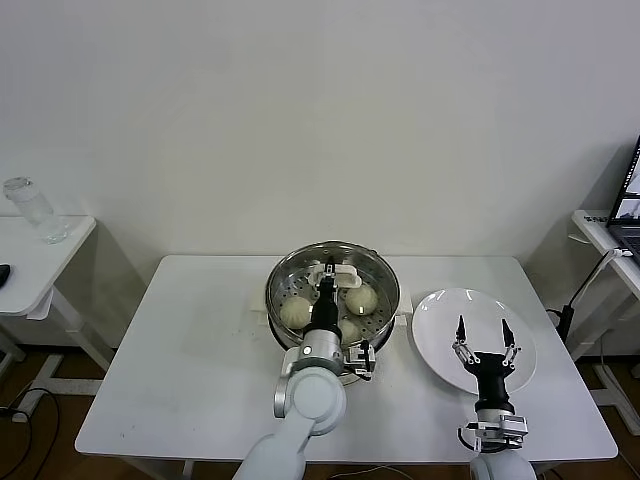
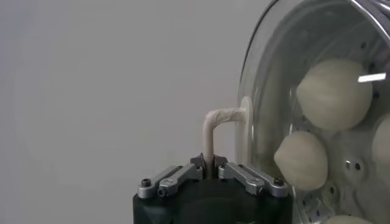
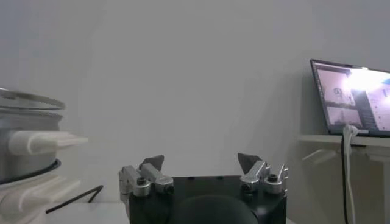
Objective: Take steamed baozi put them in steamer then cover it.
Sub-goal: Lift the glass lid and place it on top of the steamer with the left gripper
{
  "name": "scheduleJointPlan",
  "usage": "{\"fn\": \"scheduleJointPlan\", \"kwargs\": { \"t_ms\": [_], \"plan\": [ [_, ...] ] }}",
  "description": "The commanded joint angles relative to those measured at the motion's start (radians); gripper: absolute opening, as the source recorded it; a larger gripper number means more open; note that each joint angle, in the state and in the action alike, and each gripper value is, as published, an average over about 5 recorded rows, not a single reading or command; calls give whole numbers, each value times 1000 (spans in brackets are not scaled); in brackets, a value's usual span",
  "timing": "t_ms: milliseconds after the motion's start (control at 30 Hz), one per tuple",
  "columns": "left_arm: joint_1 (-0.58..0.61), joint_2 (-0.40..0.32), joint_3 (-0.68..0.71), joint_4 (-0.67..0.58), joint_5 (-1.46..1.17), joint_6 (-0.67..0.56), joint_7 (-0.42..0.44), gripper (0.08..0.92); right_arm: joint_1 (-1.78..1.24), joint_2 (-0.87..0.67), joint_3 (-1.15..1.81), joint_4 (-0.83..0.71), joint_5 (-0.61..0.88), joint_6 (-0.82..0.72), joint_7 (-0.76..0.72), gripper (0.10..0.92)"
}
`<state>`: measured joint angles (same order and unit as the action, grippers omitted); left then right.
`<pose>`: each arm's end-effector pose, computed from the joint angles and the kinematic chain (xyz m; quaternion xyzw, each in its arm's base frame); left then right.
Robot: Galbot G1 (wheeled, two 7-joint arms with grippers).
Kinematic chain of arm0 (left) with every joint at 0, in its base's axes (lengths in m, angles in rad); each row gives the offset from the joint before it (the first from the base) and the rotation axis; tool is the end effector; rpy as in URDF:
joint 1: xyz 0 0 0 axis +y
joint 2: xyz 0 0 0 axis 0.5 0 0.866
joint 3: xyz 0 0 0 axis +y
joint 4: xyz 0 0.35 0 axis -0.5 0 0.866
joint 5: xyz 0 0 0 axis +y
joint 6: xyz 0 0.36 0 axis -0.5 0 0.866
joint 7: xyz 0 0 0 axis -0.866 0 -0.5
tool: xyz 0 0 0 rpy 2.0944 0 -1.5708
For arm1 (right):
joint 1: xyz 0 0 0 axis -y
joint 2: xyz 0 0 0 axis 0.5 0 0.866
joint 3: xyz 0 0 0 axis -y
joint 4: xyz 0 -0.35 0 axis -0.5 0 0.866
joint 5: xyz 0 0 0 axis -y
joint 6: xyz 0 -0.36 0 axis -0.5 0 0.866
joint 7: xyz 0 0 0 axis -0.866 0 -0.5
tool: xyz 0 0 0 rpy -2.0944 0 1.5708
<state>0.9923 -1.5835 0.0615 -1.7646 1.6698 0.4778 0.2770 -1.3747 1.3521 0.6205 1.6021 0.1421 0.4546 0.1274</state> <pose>0.3093 -0.1986 -0.2616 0.0364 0.7096 0.7029 0.0333 0.2352 -0.1075 -0.4211 0.0898 0.9907 -0.0475 0.0906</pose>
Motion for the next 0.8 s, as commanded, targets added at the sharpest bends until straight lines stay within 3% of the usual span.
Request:
{"fn": "scheduleJointPlan", "kwargs": {
  "t_ms": [33,800],
  "plan": [
    [5,-1,-5,16,28,-5,1,190,1,-1,1,-3,-1,1,-1,823],
    [7,-22,-26,41,14,-19,1,190,2,-2,0,-11,-3,10,-12,823]
  ]
}}
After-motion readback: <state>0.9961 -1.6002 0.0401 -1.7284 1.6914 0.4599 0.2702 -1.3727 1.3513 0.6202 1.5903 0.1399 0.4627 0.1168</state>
